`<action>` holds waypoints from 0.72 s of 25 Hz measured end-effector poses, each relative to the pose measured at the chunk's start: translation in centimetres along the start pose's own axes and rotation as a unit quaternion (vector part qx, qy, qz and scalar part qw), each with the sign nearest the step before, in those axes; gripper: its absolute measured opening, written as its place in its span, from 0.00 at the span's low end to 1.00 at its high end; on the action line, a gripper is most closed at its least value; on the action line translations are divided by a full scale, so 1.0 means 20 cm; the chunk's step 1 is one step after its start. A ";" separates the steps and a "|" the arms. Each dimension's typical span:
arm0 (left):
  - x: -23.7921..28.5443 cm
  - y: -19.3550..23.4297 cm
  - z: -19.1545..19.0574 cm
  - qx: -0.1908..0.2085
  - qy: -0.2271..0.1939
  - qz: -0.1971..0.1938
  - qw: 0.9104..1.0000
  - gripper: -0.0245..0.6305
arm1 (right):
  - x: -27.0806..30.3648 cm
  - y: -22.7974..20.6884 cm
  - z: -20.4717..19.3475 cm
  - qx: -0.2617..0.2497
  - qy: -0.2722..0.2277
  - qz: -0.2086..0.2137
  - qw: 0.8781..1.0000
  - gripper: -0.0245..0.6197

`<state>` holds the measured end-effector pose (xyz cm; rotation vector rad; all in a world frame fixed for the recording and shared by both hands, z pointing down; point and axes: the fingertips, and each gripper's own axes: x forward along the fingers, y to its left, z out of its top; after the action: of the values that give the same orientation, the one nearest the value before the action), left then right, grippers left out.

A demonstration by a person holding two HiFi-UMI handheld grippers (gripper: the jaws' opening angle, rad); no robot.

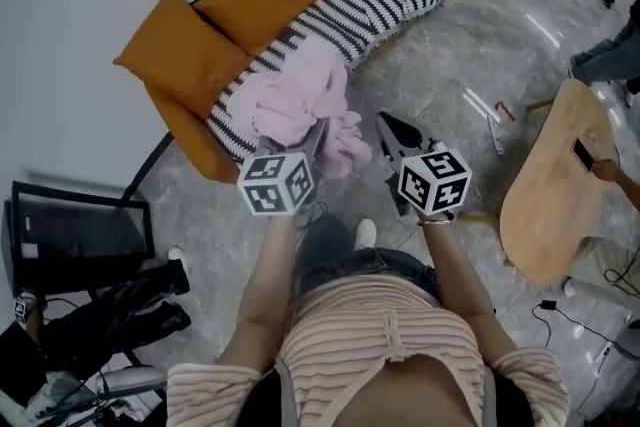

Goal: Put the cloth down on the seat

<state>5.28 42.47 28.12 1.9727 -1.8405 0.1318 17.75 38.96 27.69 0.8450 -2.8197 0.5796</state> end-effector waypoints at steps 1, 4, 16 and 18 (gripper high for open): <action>0.01 -0.01 0.00 -0.001 0.002 0.001 1.000 0.42 | 0.00 -0.01 0.00 0.001 -0.001 0.000 1.000 0.05; 0.03 -0.02 0.01 -0.011 0.004 -0.002 1.000 0.42 | 0.01 -0.04 0.02 0.004 0.000 -0.001 1.000 0.05; 0.20 0.03 0.07 0.008 0.003 -0.010 1.000 0.42 | 0.13 -0.13 0.08 0.000 0.002 -0.014 1.000 0.05; 0.24 0.07 0.09 0.008 0.003 -0.010 1.000 0.42 | 0.17 -0.15 0.10 0.000 0.001 -0.016 1.000 0.05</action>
<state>4.14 37.42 28.60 1.9992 -1.8197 0.1466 16.46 34.18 27.70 0.8881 -2.7988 0.5763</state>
